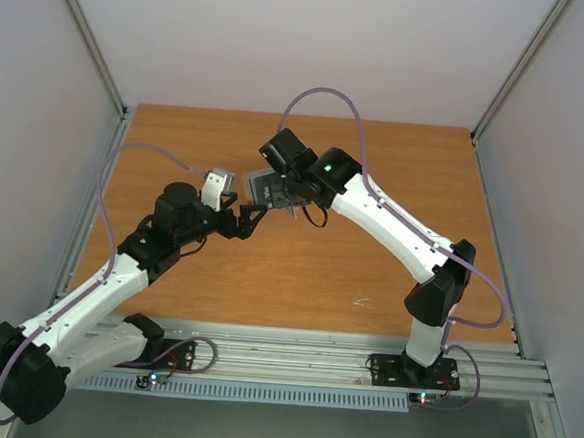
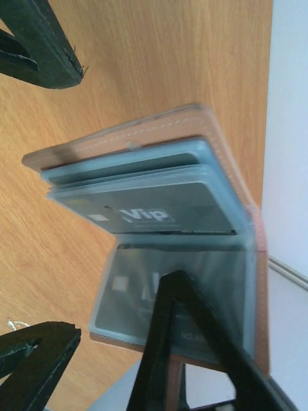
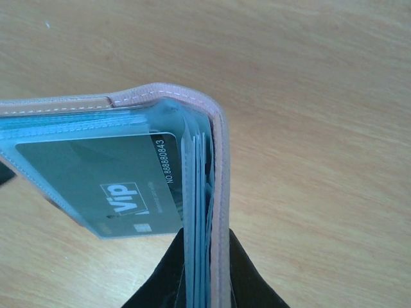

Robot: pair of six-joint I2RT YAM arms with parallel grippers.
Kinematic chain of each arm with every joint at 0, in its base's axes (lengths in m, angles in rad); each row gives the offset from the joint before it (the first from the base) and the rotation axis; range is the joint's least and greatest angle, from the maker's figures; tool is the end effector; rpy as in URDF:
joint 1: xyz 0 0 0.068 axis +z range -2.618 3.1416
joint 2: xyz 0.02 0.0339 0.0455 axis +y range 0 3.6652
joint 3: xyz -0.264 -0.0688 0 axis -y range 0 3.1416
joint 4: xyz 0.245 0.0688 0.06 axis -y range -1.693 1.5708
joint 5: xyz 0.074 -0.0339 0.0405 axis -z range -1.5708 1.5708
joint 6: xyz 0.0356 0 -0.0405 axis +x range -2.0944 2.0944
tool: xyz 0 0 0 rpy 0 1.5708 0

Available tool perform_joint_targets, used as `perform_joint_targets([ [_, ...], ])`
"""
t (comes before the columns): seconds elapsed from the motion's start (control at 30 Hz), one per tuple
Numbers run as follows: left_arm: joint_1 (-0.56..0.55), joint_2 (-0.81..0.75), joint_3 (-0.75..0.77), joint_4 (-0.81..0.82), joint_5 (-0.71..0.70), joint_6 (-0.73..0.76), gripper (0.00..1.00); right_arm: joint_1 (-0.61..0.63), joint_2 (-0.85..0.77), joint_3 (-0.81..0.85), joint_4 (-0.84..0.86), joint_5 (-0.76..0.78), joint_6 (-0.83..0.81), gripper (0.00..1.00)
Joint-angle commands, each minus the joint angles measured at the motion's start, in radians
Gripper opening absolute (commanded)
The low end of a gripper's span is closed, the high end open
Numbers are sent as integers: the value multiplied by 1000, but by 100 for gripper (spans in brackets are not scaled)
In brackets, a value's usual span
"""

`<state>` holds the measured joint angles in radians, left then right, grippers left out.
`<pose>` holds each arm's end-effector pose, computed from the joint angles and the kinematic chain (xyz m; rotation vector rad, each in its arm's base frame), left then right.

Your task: Take the credit cards out of the card holder

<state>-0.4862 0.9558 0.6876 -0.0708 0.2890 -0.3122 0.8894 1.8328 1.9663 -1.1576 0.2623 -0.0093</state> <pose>0.1914 -0.1126 0.2861 0.3732 1.9447 -0.8059 0.2462 0.2890 0.3680 -1.0184 2.3280 0.0002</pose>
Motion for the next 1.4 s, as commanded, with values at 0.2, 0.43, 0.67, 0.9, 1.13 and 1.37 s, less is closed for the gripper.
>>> perform_joint_targets([
  [0.2, 59, -31, -8, 10, -87, -66, 86, -52, -89, -72, 155, -198, -48, 1],
  [0.43, 112, -40, -20, 59, 33, -53, 85, -91, -164, -172, 254, -479, -151, 1],
  [0.67, 115, -47, -41, 92, 125, -85, 78, -124, -223, -217, 280, -620, -214, 1],
  [0.9, 126, -62, -51, 159, 242, -97, 41, -196, -303, -286, 281, -871, -303, 1],
  [1.13, 127, -81, -64, 302, 453, -98, 41, -205, -313, -282, 227, -958, -384, 1],
  [1.37, 129, -82, -58, 339, 544, -99, 20, -226, -325, -274, 183, -1029, -439, 1],
])
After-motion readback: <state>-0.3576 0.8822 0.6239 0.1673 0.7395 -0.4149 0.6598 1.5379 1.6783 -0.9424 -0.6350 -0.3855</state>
